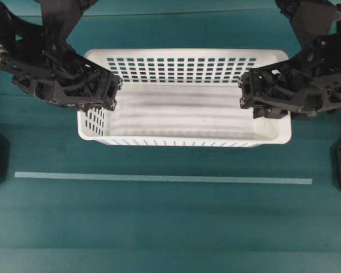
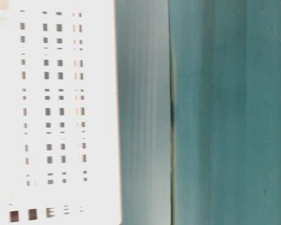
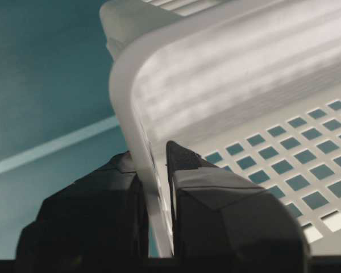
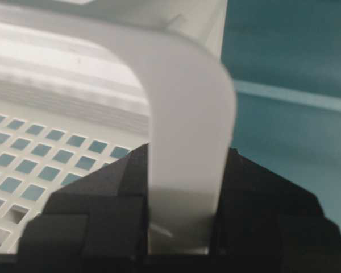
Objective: Lift the white basket with both hands.
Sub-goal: 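Bring the basket forward and lower it toward the table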
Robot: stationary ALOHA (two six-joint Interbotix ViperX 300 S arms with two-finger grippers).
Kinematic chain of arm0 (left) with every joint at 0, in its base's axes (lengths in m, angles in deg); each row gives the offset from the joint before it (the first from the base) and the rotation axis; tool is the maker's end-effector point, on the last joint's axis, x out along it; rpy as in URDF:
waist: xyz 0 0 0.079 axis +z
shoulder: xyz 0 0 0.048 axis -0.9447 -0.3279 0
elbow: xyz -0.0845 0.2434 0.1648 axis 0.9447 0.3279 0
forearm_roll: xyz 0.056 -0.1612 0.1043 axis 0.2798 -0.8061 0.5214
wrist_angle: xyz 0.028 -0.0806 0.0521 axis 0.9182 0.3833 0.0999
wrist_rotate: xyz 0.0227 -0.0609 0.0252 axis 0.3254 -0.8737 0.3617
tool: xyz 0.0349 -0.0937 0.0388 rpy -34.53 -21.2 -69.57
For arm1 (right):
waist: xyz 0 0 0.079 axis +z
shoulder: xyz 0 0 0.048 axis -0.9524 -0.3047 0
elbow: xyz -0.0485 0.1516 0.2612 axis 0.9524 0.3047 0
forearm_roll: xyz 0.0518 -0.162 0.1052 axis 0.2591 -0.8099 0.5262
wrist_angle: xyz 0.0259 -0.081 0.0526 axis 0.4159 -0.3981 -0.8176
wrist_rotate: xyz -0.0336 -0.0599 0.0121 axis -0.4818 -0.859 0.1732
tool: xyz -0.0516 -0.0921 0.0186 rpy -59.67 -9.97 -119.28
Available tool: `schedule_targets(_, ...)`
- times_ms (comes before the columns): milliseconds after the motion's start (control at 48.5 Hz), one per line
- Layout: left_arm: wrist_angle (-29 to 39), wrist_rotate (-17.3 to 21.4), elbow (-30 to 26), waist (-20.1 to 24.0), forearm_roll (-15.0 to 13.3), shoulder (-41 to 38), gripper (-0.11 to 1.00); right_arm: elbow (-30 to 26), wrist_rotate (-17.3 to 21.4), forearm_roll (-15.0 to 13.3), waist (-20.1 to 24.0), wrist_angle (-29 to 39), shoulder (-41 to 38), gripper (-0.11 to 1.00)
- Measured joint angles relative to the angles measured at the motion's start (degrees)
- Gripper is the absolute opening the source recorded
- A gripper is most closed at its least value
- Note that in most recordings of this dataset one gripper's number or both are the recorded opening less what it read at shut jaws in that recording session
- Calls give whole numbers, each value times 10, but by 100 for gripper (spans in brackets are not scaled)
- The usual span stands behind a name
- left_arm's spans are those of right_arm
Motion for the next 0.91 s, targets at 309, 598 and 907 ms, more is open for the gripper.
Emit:
schedule_targets(309,-66,-19,69,1,0,7,4,58,-12,-1,-1,-76,-25,20)
schedule_targets(598,-127,-20,133,1,0,8,4,108,-13,1,-1,-142,-38,20)
schedule_targets(907,-177,-21,179,0,0,8,4,150,-17,6,-1,-212,-40,21)
